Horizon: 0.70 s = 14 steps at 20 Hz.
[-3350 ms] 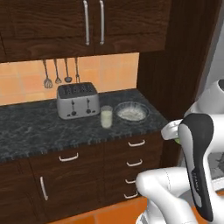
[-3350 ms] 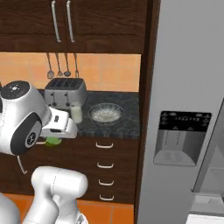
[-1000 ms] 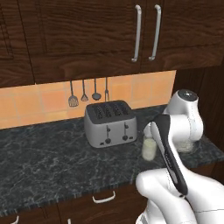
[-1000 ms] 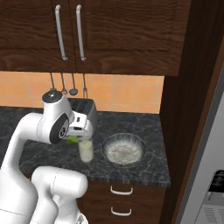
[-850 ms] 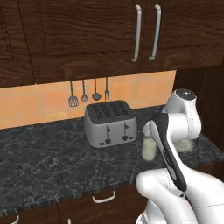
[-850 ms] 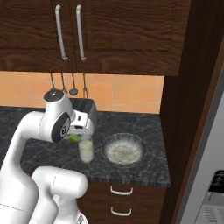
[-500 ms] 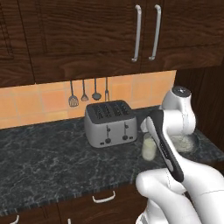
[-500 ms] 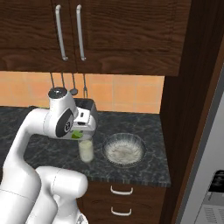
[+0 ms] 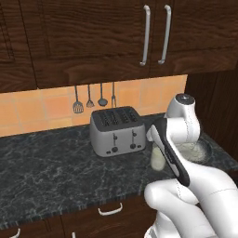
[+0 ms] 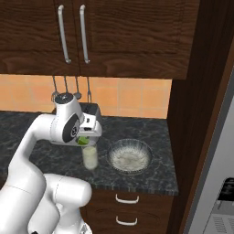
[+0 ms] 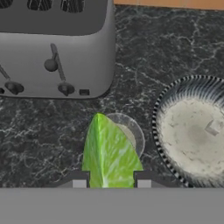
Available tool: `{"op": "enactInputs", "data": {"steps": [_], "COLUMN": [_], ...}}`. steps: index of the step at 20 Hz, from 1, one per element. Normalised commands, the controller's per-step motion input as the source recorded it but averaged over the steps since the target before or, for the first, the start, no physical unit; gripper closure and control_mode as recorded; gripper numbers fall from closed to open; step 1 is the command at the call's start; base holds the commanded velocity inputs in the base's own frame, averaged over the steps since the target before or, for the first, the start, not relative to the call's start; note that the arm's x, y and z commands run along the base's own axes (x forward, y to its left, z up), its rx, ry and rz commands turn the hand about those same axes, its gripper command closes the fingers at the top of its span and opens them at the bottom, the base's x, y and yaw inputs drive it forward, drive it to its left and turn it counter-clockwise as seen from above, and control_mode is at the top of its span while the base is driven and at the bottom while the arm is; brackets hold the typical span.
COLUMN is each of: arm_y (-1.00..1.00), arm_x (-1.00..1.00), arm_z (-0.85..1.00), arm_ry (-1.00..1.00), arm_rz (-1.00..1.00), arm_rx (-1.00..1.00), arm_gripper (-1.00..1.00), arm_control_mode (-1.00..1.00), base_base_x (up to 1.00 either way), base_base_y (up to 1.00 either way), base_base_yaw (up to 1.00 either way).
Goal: Grab a lemon wedge from the fridge and one ice cube from the ice bowl, and put them in the glass of lemonade.
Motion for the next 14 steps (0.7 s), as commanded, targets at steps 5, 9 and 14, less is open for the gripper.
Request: {"op": "enactInputs", "data": {"steps": [5,9,14], "arm_y": [-0.02,-0.04,-0.01], "arm_x": [0.15,0.12,0.13], "arm_z": [-0.12,-0.09,-0.10], "arm_ry": [0.00,0.00,0.00], "arm_rz": [0.00,0.00,0.00], "arm_rx": [0.01,0.02,0.01], "arm_gripper": [1.00,1.00,1.00], "arm_control_mode": [-1.00,-1.00,-1.00], "base_base_x": [0.00,0.00,0.00], "base_base_y": [0.00,0.00,0.00], "base_base_yaw": [0.00,0.00,0.00]}}
